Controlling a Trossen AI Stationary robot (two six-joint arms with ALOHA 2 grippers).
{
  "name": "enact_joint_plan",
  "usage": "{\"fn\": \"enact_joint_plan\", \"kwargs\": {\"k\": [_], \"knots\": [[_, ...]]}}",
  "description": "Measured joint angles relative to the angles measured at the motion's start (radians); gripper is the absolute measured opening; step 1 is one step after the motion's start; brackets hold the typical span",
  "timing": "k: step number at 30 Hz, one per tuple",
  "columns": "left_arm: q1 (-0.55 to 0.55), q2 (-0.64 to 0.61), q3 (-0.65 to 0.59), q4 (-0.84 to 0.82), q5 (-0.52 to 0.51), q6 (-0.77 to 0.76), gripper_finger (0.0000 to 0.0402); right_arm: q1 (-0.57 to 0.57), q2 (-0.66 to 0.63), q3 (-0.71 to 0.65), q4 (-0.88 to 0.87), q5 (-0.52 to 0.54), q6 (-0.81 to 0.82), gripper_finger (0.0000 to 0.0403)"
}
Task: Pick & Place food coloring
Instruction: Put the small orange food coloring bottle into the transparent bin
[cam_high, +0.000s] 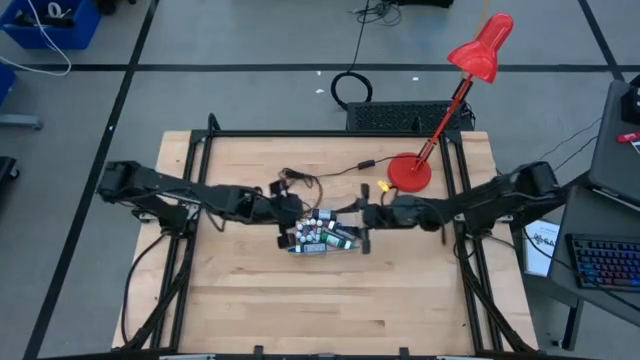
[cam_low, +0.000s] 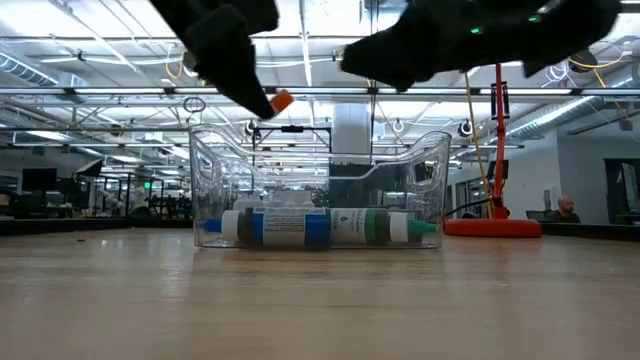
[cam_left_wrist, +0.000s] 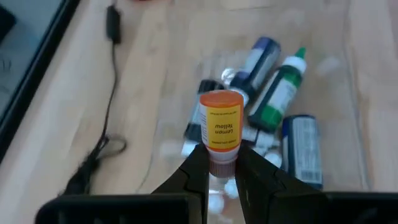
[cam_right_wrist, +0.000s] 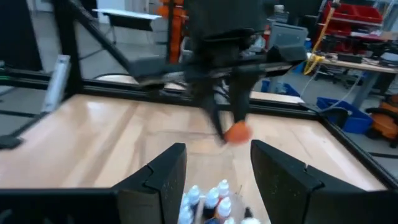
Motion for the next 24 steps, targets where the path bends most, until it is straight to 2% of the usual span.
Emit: {"fn": "enact_joint_plan", "kwargs": {"k": [4, 10, 24], "knots": [[-0.016, 0.111, 0.09, 0.002, 0.012, 0.09, 0.0056, -0.033, 0.092, 0.067, 0.0, -0.002, -0.015, 0.0171], [-0.023, 0.222, 0.192, -0.028, 0.056, 0.172, 0.0056, -0.07, 0.171, 0.101, -0.002, -0.113, 0.036, 0.0171], [-0.026, 0.236, 0.226, -0.035, 0.065, 0.188, 0.0056, -0.078, 0.226, 0.1, -0.009, -0.133, 0.058, 0.0171]]}}
